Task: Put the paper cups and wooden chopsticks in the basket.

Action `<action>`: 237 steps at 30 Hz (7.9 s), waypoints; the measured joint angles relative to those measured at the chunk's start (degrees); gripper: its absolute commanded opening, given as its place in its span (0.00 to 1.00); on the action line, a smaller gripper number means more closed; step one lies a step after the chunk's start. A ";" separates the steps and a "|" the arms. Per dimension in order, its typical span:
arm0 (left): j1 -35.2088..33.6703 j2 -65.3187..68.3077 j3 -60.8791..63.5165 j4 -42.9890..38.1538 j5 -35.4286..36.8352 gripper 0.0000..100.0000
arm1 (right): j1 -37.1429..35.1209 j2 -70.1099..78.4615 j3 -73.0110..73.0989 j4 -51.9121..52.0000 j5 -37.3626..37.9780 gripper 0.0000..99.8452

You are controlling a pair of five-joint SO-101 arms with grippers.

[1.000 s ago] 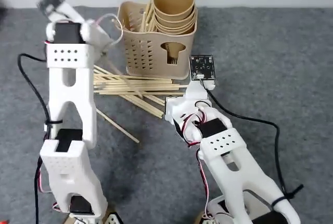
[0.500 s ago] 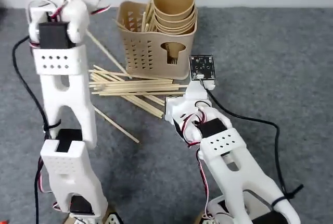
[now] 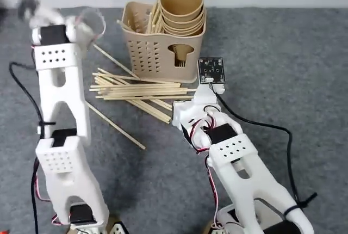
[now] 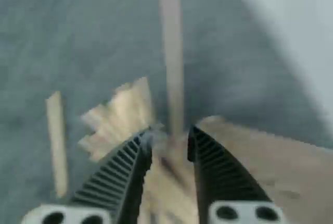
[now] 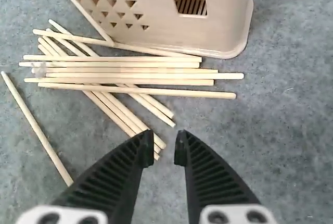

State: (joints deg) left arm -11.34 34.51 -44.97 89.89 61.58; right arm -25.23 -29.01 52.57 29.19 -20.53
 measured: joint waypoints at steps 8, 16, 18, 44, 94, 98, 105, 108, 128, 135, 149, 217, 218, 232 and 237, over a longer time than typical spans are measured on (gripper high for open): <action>-0.35 6.33 7.21 4.40 4.84 0.11 | 0.00 0.00 2.37 0.00 0.00 0.08; -0.35 9.32 7.74 3.96 18.20 0.11 | 0.00 0.00 2.37 0.00 0.00 0.08; -0.62 9.32 7.74 3.96 20.48 0.11 | 0.00 0.00 2.37 0.00 0.00 0.08; -0.97 7.82 22.51 8.88 4.40 0.11 | 0.00 0.00 2.37 0.00 0.00 0.08; -0.53 3.60 -47.74 -0.26 -21.89 0.01 | 0.00 0.00 2.37 0.00 0.00 0.08; 3.34 3.16 -47.74 -5.80 -23.03 0.01 | 0.00 0.00 2.37 0.00 0.00 0.08; 13.01 3.78 -47.74 -15.30 -31.65 0.01 | 0.00 0.00 2.37 0.00 0.00 0.08; 15.03 6.33 -47.74 -19.52 -35.43 0.01 | 0.00 0.00 2.37 0.00 0.00 0.08; 15.21 15.91 -47.74 -12.40 -46.15 0.01 | 0.00 0.00 2.37 0.00 0.00 0.08; 15.21 16.70 -47.74 -6.86 -41.67 0.16 | 0.00 0.00 2.37 0.00 0.00 0.09; 14.24 12.40 -47.74 -10.64 -38.07 0.36 | 0.00 0.00 -4.40 0.00 0.00 0.08; -38.07 6.33 6.42 9.41 -14.95 0.26 | -17.14 73.49 -89.05 41.58 66.81 0.18; -38.07 6.33 6.42 9.41 -14.95 0.26 | -17.14 74.46 -89.49 41.14 67.08 0.18; -38.07 6.33 8.18 9.41 -14.95 0.26 | -16.00 82.64 -108.13 47.65 67.69 0.18; -38.07 6.33 11.52 9.41 -14.95 0.26 | -12.66 84.48 -110.24 51.60 67.34 0.18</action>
State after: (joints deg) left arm -49.41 40.84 -33.45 99.30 46.64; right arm -37.89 55.47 -57.67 80.79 46.81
